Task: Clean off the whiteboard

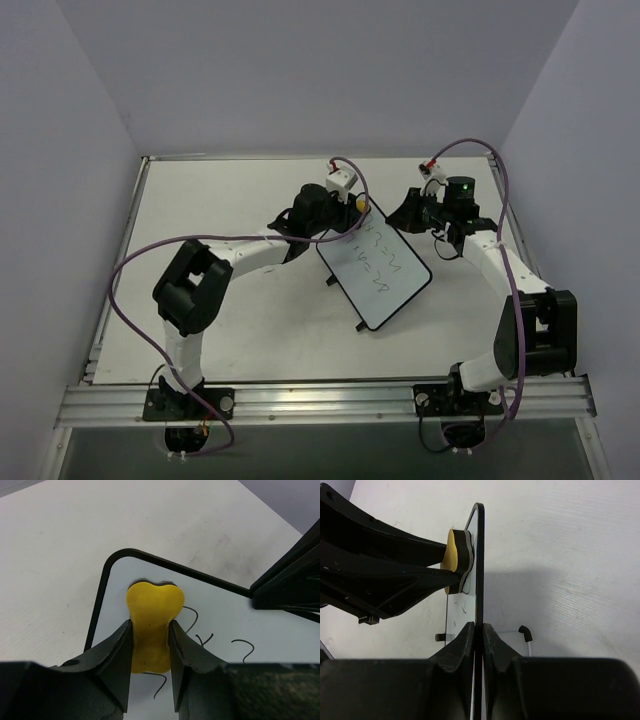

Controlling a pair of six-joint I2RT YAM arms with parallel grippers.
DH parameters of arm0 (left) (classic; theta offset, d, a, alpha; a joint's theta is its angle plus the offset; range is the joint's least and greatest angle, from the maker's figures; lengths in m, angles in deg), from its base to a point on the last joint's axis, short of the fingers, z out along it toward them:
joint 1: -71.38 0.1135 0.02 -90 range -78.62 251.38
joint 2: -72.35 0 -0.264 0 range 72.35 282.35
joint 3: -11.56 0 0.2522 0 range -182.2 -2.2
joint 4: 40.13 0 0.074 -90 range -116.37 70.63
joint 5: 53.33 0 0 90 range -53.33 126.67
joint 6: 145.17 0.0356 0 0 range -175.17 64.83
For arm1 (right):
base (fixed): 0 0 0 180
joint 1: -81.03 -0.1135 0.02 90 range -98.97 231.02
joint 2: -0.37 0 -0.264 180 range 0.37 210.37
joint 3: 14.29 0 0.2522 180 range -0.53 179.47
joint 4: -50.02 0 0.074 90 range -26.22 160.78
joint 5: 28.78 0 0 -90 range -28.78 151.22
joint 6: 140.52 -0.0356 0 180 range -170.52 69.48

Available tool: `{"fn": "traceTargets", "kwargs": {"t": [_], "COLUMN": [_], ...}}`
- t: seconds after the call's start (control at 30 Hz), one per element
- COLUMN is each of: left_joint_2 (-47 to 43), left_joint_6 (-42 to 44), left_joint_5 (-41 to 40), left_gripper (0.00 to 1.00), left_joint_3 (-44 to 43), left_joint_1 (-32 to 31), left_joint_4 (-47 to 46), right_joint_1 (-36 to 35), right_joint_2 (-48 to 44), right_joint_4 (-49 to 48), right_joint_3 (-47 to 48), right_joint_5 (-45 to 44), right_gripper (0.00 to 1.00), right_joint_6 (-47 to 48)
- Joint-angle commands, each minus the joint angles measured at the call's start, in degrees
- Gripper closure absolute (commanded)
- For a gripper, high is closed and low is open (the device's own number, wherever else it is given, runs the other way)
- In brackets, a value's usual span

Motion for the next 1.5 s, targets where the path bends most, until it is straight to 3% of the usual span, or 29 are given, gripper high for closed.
{"fn": "traceTargets", "kwargs": {"t": [0.0, 0.43, 0.87, 1.03, 1.2, 1.47], "left_joint_2": [1.16, -1.83, -7.19, -8.33, -8.77, -5.79], "left_joint_6": [0.3, -0.76, -0.58, -0.94, -2.52, -2.43], "left_joint_5": [1.96, 4.69, 0.91, -3.47, -7.18, -7.79], "left_gripper": [0.98, 0.98, 0.98, 0.98, 0.98, 0.98], "left_joint_3": [-0.32, 8.12, 16.91, 18.41, 18.5, 12.45], "left_joint_1": [-0.07, -5.61, -13.52, -12.91, -7.82, -0.87], "left_joint_4": [-2.57, -9.7, -13.21, -12.96, -12.34, -9.0], "right_joint_1": [-1.0, -1.09, -1.27, -1.36, -1.36, -1.8], "right_joint_2": [-3.06, -3.32, -3.41, -3.5, -3.76, -3.94], "right_joint_4": [-0.33, -0.86, -1.74, -1.65, -1.56, -1.65], "right_joint_3": [-0.13, -0.13, -0.66, -0.75, -0.92, -0.92], "right_joint_5": [2.8, 2.79, 2.62, 2.62, 2.53, 2.71], "right_gripper": [1.0, 1.0, 1.0, 1.0, 1.0, 1.0], "right_joint_6": [0.52, 0.52, 0.26, 0.34, 0.43, 0.7]}}
